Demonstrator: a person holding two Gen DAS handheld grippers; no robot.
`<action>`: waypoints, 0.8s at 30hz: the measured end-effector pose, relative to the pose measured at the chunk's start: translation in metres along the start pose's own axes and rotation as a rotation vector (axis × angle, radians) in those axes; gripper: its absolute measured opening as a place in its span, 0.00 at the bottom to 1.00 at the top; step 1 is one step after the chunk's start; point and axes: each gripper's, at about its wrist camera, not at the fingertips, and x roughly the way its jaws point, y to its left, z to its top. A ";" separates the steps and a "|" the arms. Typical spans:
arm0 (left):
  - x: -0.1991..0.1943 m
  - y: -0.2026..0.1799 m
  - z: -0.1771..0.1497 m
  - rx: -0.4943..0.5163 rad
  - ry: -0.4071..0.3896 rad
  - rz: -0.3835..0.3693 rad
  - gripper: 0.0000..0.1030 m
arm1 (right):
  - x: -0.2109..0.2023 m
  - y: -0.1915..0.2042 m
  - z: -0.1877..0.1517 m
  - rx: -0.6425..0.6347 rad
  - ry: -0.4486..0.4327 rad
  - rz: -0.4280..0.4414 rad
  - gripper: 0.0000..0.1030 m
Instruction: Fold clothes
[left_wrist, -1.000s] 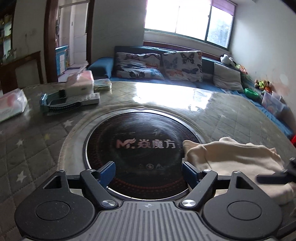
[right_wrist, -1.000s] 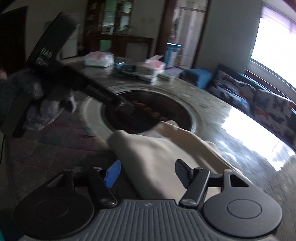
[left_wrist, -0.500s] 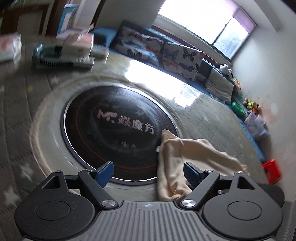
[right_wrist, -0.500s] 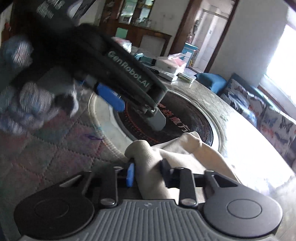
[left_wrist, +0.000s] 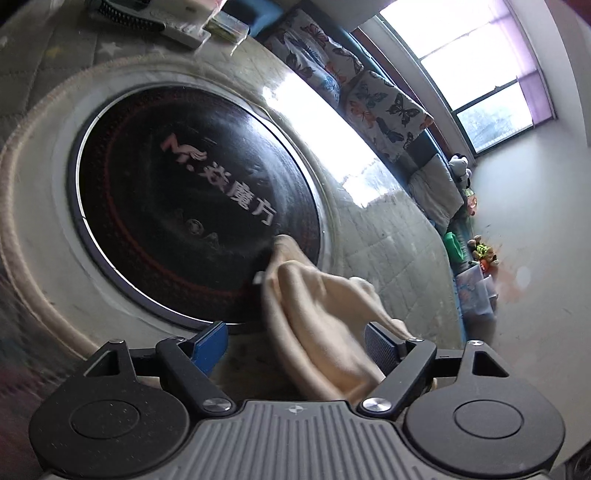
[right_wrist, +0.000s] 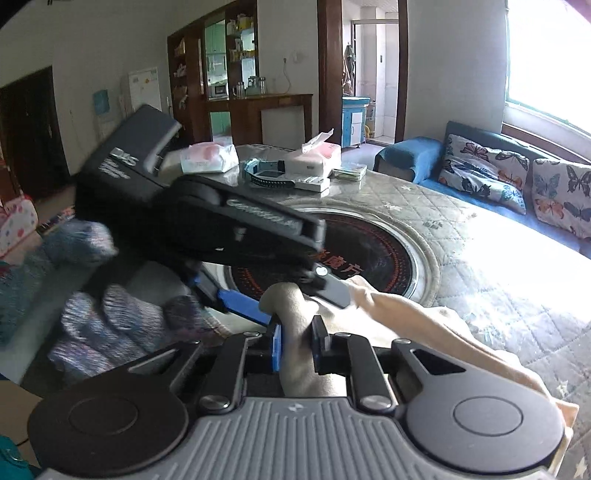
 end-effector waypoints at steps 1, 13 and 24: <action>0.002 0.000 0.000 -0.014 0.005 -0.009 0.72 | -0.002 0.001 -0.001 -0.004 -0.003 0.004 0.14; 0.012 0.018 -0.003 -0.106 0.027 -0.042 0.15 | -0.020 0.007 -0.016 0.029 -0.013 0.021 0.21; 0.013 0.009 -0.004 -0.028 0.000 -0.011 0.15 | -0.060 -0.083 -0.048 0.251 -0.005 -0.318 0.33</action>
